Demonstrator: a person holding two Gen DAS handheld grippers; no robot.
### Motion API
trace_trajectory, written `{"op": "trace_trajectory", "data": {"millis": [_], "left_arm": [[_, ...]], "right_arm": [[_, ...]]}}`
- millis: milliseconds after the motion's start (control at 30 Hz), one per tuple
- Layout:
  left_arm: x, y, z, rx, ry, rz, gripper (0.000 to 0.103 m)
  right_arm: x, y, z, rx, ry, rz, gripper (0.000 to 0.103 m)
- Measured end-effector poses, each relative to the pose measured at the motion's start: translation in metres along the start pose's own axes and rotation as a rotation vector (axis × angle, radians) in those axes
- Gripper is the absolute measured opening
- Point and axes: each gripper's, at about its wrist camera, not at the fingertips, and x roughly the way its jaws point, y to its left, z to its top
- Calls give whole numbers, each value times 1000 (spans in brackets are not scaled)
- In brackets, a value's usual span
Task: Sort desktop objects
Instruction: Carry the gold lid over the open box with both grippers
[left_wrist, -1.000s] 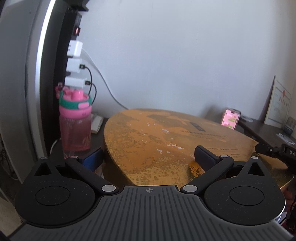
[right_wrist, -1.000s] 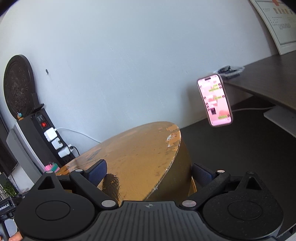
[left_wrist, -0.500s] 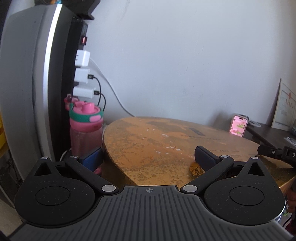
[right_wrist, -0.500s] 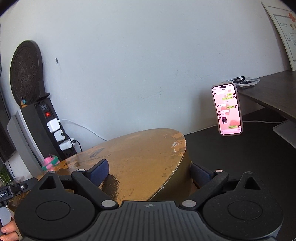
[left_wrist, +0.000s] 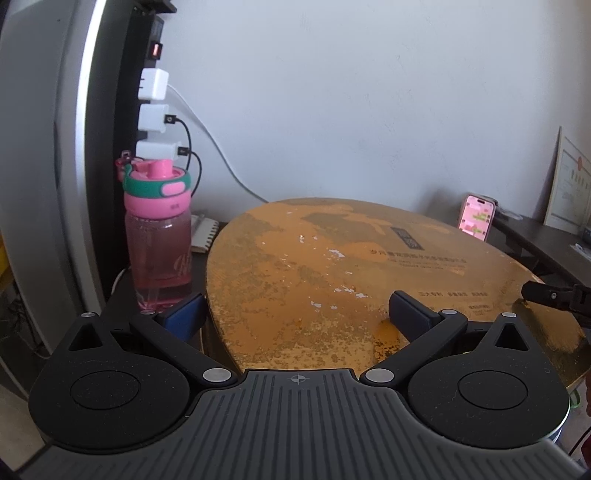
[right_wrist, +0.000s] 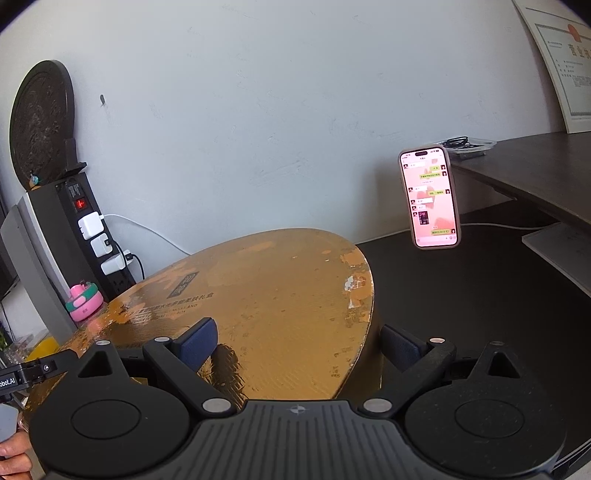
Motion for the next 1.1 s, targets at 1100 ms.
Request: {"op": "trace_trajectory", "data": {"millis": [1100], "left_arm": [[8,10,-5,-26,45,19,103]], "right_arm": [[18,14,2,-44,70,-72,97]]}}
